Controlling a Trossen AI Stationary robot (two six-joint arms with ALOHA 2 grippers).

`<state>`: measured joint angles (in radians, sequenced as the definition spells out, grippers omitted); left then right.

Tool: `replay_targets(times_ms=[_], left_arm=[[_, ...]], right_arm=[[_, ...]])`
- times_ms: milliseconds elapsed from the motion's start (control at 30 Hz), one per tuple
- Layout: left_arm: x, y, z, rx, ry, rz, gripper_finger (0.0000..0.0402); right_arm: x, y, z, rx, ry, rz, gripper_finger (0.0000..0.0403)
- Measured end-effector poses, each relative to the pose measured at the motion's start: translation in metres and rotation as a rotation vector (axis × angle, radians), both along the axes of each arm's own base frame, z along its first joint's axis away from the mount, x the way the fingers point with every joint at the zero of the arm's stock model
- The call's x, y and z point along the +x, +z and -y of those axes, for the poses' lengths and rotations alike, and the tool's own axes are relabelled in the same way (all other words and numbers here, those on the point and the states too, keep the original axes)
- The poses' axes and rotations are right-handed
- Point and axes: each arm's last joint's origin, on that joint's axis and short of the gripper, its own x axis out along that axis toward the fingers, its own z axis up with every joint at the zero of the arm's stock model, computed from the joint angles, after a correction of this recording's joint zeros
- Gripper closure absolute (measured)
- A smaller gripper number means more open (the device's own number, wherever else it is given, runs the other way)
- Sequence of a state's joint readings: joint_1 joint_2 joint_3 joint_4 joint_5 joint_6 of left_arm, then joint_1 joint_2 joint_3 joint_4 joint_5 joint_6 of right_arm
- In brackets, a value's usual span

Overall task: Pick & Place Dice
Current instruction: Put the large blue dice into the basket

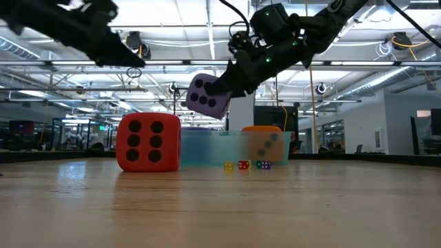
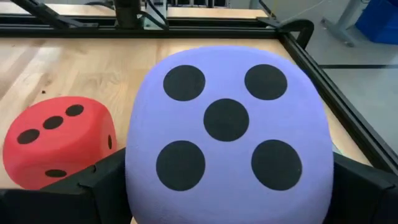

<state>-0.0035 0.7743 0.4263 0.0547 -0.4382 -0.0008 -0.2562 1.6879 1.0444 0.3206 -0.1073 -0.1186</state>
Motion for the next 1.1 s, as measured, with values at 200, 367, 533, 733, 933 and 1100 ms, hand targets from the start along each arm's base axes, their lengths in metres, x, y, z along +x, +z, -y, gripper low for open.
replay_targets(times_ms=[200, 367, 533, 733, 933, 1100], left_arm=[[0.037, 0.005, -0.013, 0.033, -0.078, -0.034, 0.0394], [0.066, 0.011, -0.018, 0.118, -0.145, -0.033, 0.0397], [0.090, 0.015, -0.021, 0.153, -0.168, -0.071, 0.0394], [0.119, 0.013, -0.031, 0.096, -0.184, -0.091, 0.0393], [0.133, 0.006, -0.040, 0.052, -0.196, -0.119, 0.0395], [0.140, -0.002, -0.045, 0.022, -0.203, -0.135, 0.0396]], right_arm=[[0.000, -0.001, 0.000, 0.012, -0.003, -0.011, 0.0036], [-0.003, -0.006, -0.001, -0.002, 0.003, -0.056, 0.0035], [-0.005, -0.011, -0.001, -0.023, -0.015, -0.069, 0.0035], [-0.005, -0.010, 0.000, -0.031, -0.017, -0.061, 0.0035], [-0.005, -0.010, -0.001, -0.035, -0.013, -0.063, 0.0035], [-0.005, -0.010, 0.000, -0.062, -0.030, -0.070, 0.0035]])
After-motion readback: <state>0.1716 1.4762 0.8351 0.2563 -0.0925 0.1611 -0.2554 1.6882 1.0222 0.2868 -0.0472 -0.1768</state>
